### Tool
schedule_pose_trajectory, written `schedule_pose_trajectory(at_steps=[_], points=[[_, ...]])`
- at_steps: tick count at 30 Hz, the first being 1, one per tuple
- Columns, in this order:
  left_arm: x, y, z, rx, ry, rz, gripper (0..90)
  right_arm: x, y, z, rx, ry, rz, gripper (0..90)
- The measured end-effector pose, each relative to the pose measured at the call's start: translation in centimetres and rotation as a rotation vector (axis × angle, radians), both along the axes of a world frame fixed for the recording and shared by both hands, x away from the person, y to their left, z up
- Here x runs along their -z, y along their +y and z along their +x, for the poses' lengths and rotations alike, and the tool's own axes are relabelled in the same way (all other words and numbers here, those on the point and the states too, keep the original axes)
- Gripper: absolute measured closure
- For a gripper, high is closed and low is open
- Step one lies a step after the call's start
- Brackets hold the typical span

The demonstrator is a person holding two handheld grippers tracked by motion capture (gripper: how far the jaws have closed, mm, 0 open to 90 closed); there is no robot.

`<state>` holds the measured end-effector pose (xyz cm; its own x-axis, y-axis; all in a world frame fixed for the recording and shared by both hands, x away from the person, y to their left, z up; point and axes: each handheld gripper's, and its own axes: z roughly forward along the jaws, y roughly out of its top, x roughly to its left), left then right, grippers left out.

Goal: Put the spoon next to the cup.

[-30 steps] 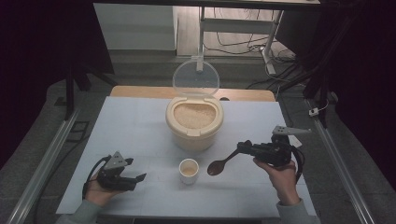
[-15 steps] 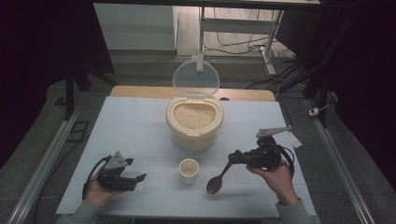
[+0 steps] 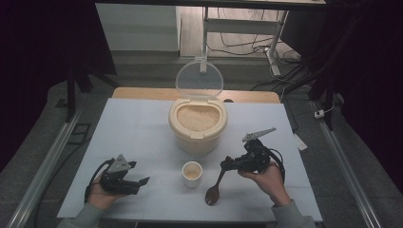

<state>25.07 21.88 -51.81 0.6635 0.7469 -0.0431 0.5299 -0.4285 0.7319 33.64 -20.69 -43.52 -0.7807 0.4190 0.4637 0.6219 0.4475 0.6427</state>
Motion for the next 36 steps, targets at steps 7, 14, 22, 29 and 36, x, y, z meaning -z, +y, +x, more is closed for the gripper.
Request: schedule_pose_trajectory(at_steps=[7,14,22,29,36], points=[[0.0,0.0,0.0,0.002,0.001,0.001,21.2,1.4,0.2,0.8,0.075,-0.035,-0.001,77.5],[0.1,-0.1,0.1,0.004,0.003,0.004,21.2,3.2,0.6,1.4,0.141,-0.102,-0.024,68.7],[0.2,-0.1,0.1,0.007,0.005,0.006,21.2,5.4,1.3,1.8,0.167,-0.165,-0.099,59.3],[0.2,-0.2,0.1,0.01,0.006,0.009,21.2,6.7,1.3,2.2,0.181,-0.156,-0.126,53.6],[0.2,-0.2,0.1,0.01,0.007,0.009,21.1,7.5,1.7,2.3,0.175,-0.177,-0.173,44.9]])
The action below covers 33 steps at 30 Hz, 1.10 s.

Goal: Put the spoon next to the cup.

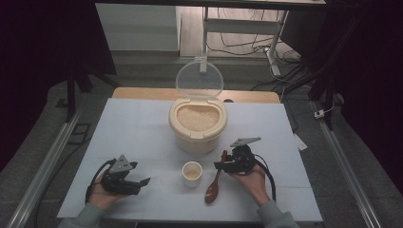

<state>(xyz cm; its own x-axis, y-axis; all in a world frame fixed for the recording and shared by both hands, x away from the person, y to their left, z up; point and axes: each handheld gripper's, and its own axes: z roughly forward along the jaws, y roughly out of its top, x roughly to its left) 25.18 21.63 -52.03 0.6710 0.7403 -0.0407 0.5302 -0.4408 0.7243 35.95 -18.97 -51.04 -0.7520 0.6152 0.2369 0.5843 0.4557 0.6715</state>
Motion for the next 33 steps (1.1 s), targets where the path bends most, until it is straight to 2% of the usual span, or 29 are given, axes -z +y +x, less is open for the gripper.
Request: schedule_pose_trajectory(at_steps=[5,10,19,21,24,27,30,33], points=[[0.0,0.0,0.0,0.002,0.002,0.004,21.1,0.3,0.4,0.1,-0.002,-0.048,-0.049,38.5],[0.1,-0.1,0.0,0.008,0.004,0.009,21.1,0.6,0.7,0.2,0.018,-0.068,-0.105,32.9],[0.1,-0.1,0.0,0.008,0.004,0.01,21.1,0.6,0.5,0.4,0.058,-0.095,-0.128,28.1],[0.0,-0.1,-0.1,0.009,0.002,0.008,21.1,0.2,-0.1,0.4,0.086,-0.116,-0.107,27.1],[0.0,-0.1,-0.1,0.005,0.0,0.002,21.1,-0.7,-1.3,0.0,0.092,-0.127,-0.049,28.8],[0.0,-0.1,-0.1,0.003,-0.002,0.001,21.1,-1.4,-2.4,-0.9,0.059,-0.156,-0.017,31.9],[0.0,0.0,-0.1,-0.001,-0.002,-0.002,21.1,-1.8,-3.3,-2.0,0.02,-0.182,-0.014,33.2],[0.0,0.0,-0.2,-0.007,-0.003,-0.005,21.1,-1.9,-4.4,-2.7,0.006,-0.193,0.005,33.2]])
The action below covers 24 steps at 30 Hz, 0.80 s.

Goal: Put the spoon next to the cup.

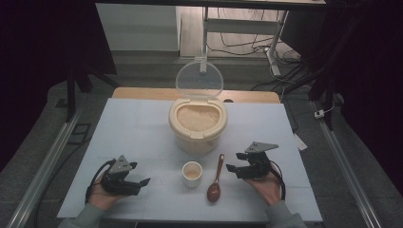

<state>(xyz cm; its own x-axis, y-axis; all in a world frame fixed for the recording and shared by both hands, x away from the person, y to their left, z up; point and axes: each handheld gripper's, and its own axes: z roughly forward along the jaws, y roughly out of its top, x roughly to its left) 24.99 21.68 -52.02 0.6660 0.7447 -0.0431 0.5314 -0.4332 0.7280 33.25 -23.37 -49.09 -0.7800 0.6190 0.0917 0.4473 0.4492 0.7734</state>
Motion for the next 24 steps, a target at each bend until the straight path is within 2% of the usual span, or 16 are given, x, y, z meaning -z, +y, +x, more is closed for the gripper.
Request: schedule_pose_trajectory(at_steps=[8,9,12,14,19,24], points=[[0.0,0.1,-0.1,-0.008,0.001,-0.014,20.9,-0.1,-2.8,-1.8,-0.005,-0.032,0.023,33.3],[0.0,0.1,-0.1,-0.008,0.002,-0.016,20.9,0.0,-3.2,-2.0,-0.011,-0.032,0.038,33.4],[0.0,0.1,-0.1,-0.01,0.003,-0.023,20.8,0.2,-4.2,-2.6,-0.004,-0.041,0.033,33.5],[0.0,0.2,-0.1,-0.011,0.004,-0.027,20.7,0.3,-5.0,-3.0,0.006,-0.048,0.01,33.6],[0.1,0.2,-0.1,-0.014,0.015,-0.037,20.5,0.7,-6.8,-3.7,0.028,-0.05,0.007,34.1],[0.1,0.3,-0.1,-0.016,0.025,-0.048,20.2,1.0,-7.3,-3.6,0.039,-0.063,0.004,34.6]])
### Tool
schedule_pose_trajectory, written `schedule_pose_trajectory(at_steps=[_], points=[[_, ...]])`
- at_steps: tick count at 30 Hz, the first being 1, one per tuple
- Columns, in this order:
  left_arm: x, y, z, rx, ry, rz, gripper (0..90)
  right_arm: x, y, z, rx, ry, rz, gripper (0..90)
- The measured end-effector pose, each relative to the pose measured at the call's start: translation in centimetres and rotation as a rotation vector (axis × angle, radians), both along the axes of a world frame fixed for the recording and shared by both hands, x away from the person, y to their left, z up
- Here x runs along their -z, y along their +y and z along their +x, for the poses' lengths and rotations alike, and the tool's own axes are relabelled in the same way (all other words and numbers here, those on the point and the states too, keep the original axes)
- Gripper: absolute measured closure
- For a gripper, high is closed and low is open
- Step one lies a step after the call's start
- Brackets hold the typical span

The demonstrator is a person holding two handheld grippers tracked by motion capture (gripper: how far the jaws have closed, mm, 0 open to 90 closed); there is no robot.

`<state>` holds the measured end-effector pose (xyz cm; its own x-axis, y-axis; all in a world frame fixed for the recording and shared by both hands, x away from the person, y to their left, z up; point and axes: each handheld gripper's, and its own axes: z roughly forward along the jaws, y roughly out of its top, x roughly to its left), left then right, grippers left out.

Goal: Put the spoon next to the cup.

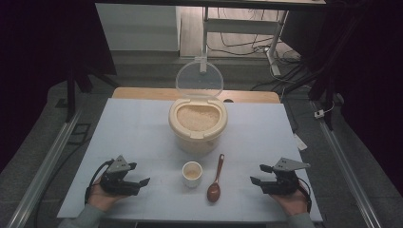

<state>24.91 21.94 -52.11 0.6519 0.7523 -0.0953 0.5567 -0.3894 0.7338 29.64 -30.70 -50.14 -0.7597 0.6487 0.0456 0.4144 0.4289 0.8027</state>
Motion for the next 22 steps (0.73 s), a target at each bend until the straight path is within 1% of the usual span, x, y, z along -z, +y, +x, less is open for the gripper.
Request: schedule_pose_trajectory(at_steps=[3,6,9,12,13,14,22], points=[[-0.01,0.06,0.01,-0.004,0.001,-0.008,20.1,0.13,-0.01,0.18,0.003,-0.001,-0.013,34.6],[0.02,0.1,0.03,-0.006,0.003,-0.012,20.0,0.1,0.11,0.14,-0.003,-0.011,-0.016,34.9],[0.03,0.09,0.03,-0.005,0.005,-0.012,20.0,0.02,0.18,0.12,-0.007,-0.017,-0.009,35.0],[0.02,0.08,0.03,-0.005,0.005,-0.013,20.0,-0.06,0.18,0.11,-0.006,-0.021,-0.014,35.1],[0.03,0.08,0.03,-0.005,0.005,-0.011,20.0,-0.02,0.21,0.14,-0.009,-0.022,-0.007,35.1],[0.03,0.07,0.03,-0.004,0.005,-0.01,20.0,-0.07,0.22,0.11,-0.005,-0.022,-0.02,35.1],[0.04,0.11,0.04,-0.004,0.005,-0.012,19.9,-0.17,0.34,0.04,-0.012,-0.027,-0.019,35.2]])
